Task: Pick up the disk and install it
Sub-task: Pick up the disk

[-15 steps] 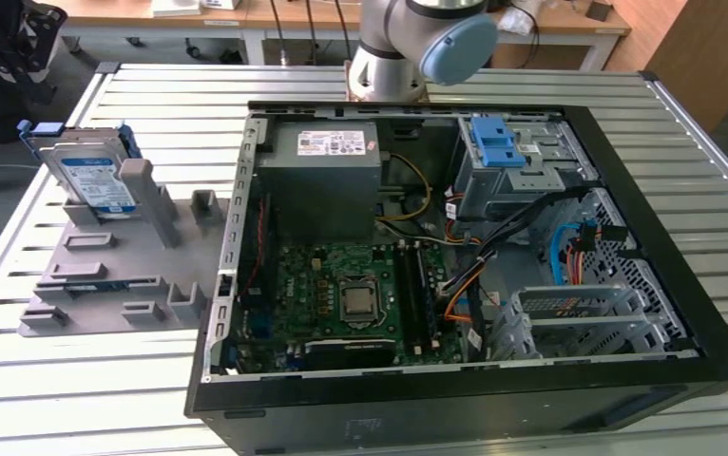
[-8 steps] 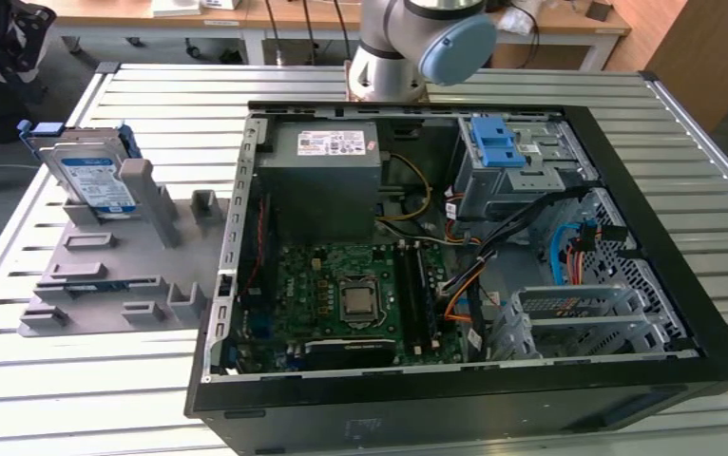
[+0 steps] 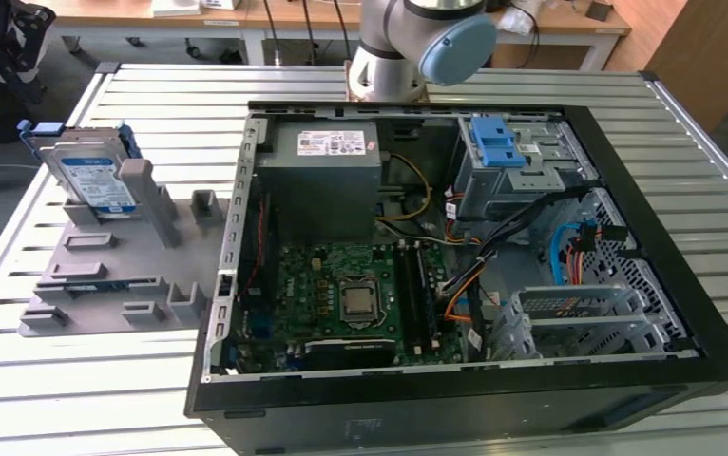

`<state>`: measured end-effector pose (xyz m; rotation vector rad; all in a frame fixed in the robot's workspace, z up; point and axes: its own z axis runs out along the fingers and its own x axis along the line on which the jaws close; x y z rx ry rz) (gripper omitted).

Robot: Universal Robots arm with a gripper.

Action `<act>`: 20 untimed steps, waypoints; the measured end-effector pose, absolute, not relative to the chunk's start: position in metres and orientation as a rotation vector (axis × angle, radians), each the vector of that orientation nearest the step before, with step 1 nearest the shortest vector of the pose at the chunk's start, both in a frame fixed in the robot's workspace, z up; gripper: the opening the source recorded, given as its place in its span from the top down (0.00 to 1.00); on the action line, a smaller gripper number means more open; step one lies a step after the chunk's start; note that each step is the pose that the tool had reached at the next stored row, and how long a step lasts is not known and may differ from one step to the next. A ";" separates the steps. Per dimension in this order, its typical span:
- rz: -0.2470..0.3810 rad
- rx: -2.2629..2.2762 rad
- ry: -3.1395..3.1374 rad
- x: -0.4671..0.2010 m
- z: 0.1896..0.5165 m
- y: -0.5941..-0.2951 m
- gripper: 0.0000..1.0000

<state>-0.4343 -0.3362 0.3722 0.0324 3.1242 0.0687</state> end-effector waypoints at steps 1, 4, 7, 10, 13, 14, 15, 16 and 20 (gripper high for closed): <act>0.069 0.032 3.124 -0.434 0.372 -0.336 0.89; 0.069 0.032 3.124 -0.434 0.372 -0.336 0.89; 0.069 0.026 3.124 -0.434 0.372 -0.336 0.89; 0.069 -0.002 3.125 -0.434 0.372 -0.336 0.89; 0.068 -0.072 3.125 -0.435 0.372 -0.336 0.89; 0.068 -0.099 3.125 -0.435 0.372 -0.336 0.89; 0.066 -0.125 3.124 -0.435 0.372 -0.336 0.89; 0.063 -0.148 3.124 -0.435 0.372 -0.336 0.89; 0.043 -0.210 3.122 -0.435 0.372 -0.336 0.89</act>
